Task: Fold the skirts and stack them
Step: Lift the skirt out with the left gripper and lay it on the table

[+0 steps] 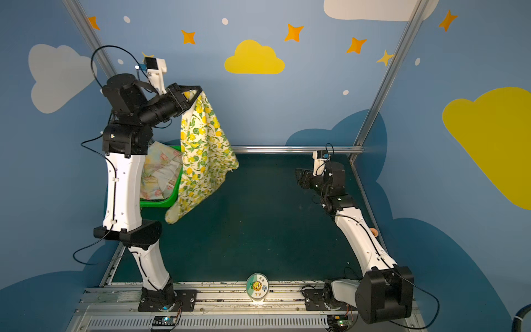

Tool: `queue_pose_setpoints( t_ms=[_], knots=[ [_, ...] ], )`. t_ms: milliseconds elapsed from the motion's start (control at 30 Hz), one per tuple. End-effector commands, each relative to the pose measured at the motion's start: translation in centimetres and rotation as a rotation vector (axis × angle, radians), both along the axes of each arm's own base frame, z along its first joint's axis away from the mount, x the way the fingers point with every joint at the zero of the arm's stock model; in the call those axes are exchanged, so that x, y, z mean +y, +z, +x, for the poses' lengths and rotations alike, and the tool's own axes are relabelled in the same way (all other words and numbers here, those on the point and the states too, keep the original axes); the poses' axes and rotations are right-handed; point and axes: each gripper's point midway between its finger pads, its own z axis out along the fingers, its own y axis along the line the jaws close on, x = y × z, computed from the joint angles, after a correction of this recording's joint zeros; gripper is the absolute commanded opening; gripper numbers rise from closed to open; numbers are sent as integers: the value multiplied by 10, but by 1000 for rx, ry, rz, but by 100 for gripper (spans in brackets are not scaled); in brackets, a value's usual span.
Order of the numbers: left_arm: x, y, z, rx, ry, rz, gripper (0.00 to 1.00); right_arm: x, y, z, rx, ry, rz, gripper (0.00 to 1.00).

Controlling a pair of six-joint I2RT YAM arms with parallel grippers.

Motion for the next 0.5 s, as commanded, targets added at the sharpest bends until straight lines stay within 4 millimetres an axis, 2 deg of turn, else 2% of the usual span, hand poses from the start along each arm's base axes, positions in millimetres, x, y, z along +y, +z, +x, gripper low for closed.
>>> queue_pose_setpoints(
  t_ms=[0,67,167,267,333,400,467],
  knots=[
    [-36,2,-15,14,-163,-39,4,-4,0,-9,-2,-20,-10,64],
    [-55,-10,-15,34,-197,-17,4,-7,1,-12,-9,-31,-7,65],
    [-77,-42,-12,106,-215,47,4,-8,-2,-18,-8,-33,2,65],
    [-92,-94,-9,241,-240,120,4,-7,-12,-23,24,-28,9,65],
    [-96,-143,-6,345,-219,170,4,-5,-24,-26,59,-28,16,64],
    [-92,-190,-4,412,-169,148,4,-2,-39,-28,90,-24,20,64],
    [-79,-231,-6,442,-86,99,4,0,-57,-30,129,-33,9,63]
  ],
)
